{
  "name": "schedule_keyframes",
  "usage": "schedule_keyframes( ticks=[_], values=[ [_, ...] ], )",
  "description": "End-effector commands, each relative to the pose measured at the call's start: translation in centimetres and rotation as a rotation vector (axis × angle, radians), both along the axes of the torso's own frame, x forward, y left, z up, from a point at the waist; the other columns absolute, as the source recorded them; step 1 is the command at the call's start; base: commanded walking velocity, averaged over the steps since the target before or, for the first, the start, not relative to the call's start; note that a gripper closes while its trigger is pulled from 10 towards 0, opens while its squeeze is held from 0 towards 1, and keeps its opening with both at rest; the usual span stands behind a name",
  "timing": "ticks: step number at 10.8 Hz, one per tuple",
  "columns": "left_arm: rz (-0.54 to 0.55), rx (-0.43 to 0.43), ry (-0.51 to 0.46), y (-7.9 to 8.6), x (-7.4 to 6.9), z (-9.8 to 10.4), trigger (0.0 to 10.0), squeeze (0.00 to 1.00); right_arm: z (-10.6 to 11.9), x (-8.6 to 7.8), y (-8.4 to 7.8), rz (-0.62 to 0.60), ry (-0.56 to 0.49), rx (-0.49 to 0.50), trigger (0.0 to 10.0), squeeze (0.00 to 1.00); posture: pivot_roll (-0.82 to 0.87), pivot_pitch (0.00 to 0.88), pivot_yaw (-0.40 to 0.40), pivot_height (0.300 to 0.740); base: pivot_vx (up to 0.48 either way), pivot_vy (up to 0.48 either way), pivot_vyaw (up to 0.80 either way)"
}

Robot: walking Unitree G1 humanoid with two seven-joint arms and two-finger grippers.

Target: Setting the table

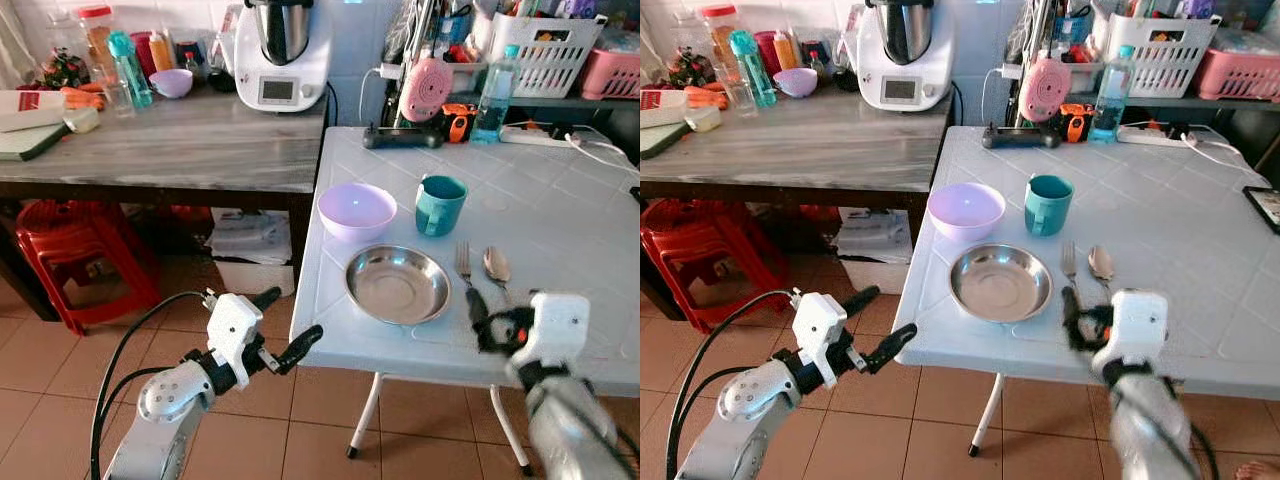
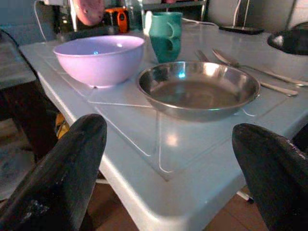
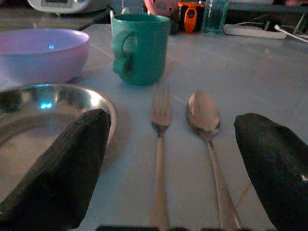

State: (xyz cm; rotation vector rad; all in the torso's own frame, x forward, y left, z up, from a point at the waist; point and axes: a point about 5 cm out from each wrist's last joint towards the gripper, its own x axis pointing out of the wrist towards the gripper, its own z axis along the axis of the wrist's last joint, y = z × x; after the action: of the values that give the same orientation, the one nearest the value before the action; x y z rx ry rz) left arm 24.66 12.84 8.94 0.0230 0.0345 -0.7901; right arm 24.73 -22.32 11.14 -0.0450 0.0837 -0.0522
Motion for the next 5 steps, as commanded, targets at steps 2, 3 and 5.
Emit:
schedule_keyframes(
  ticks=[2, 3, 5],
  values=[
    [-0.019, 0.01, -0.016, 0.0, 0.0, 0.4, 10.0, 0.0, 0.6, 1.4, -0.3, 0.042, 0.003, 0.036, 10.0, 0.0, 0.04, 0.0, 0.015, 0.74, 0.0, 0.0, 0.0],
    [-0.02, 0.014, -0.018, 0.0, -0.1, 0.5, 10.0, 0.0, 0.7, 1.9, 0.2, 0.075, 0.007, 0.056, 10.0, 0.0, 0.04, 0.0, 0.014, 0.74, 0.0, 0.0, 0.0],
    [-0.027, 0.03, -0.025, 0.3, -0.1, 0.7, 10.0, 0.0, 0.2, 2.7, 0.9, 0.108, 0.047, 0.161, 10.0, 0.0, 0.05, 0.0, 0.019, 0.74, 0.0, 0.0, 0.0]
  ],
)
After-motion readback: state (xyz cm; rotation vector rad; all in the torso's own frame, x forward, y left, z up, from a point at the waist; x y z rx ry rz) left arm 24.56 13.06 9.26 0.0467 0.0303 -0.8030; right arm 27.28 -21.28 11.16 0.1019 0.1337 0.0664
